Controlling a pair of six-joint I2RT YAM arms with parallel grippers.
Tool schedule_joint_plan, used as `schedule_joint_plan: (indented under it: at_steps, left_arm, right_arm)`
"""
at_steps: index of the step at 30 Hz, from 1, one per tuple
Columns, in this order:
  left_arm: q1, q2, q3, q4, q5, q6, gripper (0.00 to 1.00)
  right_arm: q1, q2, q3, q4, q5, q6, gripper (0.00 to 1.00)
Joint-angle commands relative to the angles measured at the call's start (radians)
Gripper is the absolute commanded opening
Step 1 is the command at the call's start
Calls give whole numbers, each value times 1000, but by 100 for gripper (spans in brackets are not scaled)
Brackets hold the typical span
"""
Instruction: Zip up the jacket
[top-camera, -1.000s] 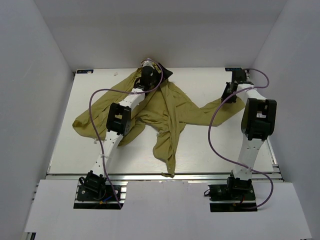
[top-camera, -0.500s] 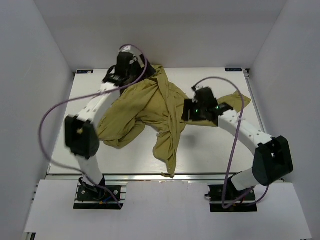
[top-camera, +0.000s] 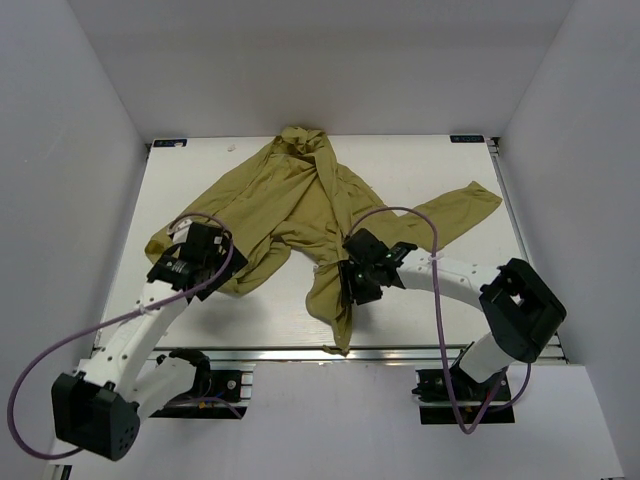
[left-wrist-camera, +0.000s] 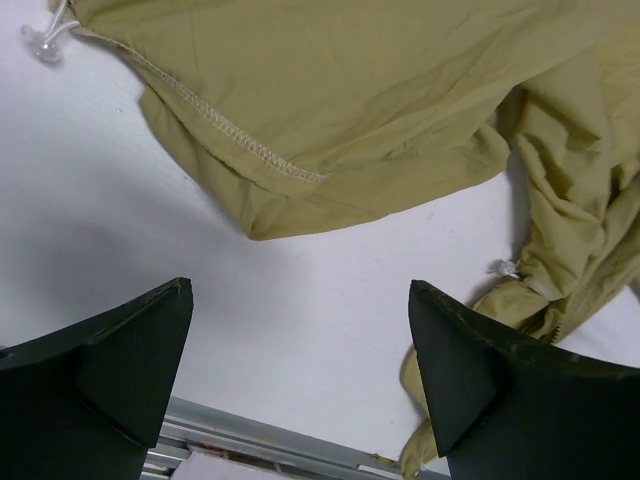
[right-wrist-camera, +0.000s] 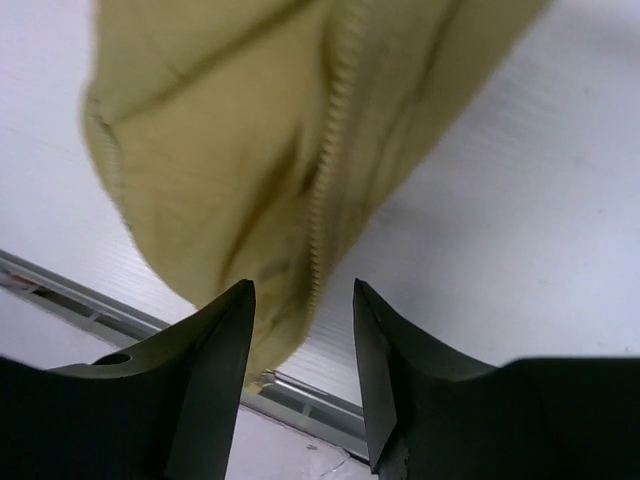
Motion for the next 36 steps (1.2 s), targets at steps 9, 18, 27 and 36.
schedule_joint_plan:
  at_steps: [9,18,27,36]
  left_arm:
    - [0,52,-160,82,43,-68,98]
    - [1,265,-91,239,-128,-80,72]
    - [3,403,115,-6,-80,-5,0]
    - [3,90,413,-492,111,217,0]
  right_arm:
    - [-2,26,-76,62,-75,29,46]
    - [-29,-58,-56,-69,18,18,0]
    - [-249,-322,129,-591,136,-40,0]
    - [-355,-232,514,-872,112,-108,0]
